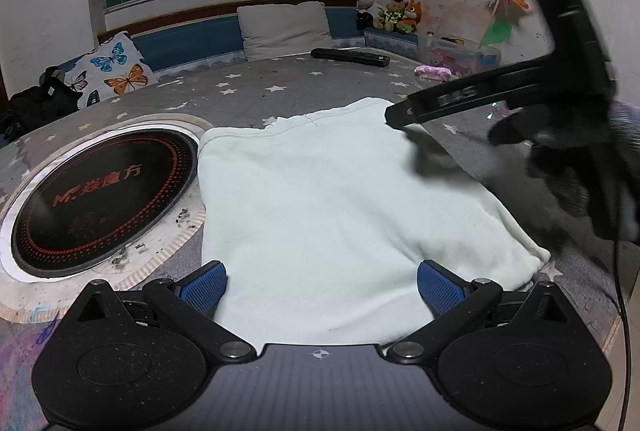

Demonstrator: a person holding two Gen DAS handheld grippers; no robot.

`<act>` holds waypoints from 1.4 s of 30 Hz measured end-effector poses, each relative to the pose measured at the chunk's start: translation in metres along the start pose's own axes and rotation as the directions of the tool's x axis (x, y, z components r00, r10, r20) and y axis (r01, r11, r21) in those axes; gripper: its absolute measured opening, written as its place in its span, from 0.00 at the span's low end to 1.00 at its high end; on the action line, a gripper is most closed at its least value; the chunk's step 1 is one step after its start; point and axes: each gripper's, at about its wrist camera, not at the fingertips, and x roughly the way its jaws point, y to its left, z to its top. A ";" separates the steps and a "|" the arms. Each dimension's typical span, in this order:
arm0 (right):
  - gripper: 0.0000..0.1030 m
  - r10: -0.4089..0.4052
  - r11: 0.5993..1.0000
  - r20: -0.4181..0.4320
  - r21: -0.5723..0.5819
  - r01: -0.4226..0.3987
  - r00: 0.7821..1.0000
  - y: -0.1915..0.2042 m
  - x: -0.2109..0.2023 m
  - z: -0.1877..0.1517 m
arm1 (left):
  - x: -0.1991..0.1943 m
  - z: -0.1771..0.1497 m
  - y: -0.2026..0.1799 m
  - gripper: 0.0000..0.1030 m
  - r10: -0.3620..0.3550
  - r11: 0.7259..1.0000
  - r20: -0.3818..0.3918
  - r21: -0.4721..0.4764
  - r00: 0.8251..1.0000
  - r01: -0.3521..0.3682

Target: Fold clothes

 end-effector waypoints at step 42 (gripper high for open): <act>0.45 0.164 0.954 0.058 0.243 -0.174 0.985 0.024 -0.038 -0.044 | 0.025 0.039 0.067 0.67 -0.011 0.981 -0.054 -0.193 0.999 0.001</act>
